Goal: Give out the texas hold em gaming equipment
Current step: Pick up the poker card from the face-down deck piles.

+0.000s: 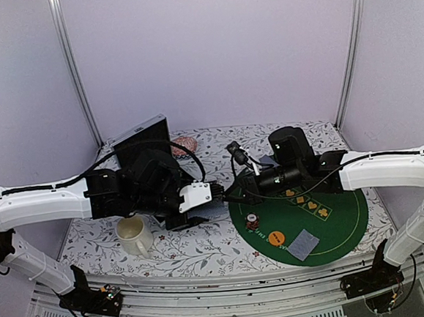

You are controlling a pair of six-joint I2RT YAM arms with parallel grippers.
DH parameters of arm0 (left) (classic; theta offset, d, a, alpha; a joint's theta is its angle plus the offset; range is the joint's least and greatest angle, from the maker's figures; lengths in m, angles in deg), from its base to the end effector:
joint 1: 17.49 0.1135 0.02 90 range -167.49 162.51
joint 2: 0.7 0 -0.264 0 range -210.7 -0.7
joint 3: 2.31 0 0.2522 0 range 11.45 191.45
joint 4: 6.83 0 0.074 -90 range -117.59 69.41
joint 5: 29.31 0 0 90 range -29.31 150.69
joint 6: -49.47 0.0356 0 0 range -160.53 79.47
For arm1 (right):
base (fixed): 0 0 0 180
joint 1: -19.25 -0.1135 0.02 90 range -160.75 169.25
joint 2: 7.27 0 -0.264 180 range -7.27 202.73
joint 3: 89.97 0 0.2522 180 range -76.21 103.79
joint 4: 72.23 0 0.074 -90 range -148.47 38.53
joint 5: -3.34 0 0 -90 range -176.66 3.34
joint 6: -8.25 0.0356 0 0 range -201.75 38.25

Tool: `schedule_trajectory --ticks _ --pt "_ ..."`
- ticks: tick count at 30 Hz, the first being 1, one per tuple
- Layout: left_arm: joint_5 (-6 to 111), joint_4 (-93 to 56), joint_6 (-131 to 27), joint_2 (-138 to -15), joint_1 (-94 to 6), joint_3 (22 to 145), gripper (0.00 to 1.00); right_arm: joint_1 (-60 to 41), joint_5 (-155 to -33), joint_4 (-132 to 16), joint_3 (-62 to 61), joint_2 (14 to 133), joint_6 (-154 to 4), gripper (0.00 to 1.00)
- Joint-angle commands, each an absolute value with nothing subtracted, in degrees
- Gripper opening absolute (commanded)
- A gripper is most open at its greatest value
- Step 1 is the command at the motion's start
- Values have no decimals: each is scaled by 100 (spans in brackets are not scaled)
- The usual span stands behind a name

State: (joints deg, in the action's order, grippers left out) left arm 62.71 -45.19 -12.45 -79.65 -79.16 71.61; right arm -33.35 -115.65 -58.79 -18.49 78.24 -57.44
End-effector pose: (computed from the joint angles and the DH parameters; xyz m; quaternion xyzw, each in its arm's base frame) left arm 0.1436 -0.2637 0.2752 0.6430 0.6556 -0.0988 0.3834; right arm 0.1912 0.2784 0.2670 -0.3282 0.7707 0.4800 0.2604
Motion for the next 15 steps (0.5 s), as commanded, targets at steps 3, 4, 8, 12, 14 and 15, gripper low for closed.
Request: schedule_trajectory --ticks 3,4,8,12,14,15 --pt "6262 -4331 -1188 -7779 -7975 7112 60 -3360 -11572 -5889 -1683 7861 -5730 26" --pt "6263 -4330 -1187 -7778 -7973 7112 60 -3361 -11573 -5921 -1686 7890 -5711 30" --pt "6235 -4331 -1187 -7768 -7979 7112 60 -3361 -11794 -6219 -1687 8082 -5574 38" --pt "6227 -4328 -1179 -7751 -7973 7110 60 -3363 -11828 -6210 -1628 8226 -5572 28" --pt "6218 -4335 -1177 -7767 -7973 7104 60 -3361 -11886 -6250 -1627 8220 -5567 18" --pt "6219 -4336 -1177 -7763 -7973 7107 60 -3366 -11882 -6232 -1627 8206 -5565 13"
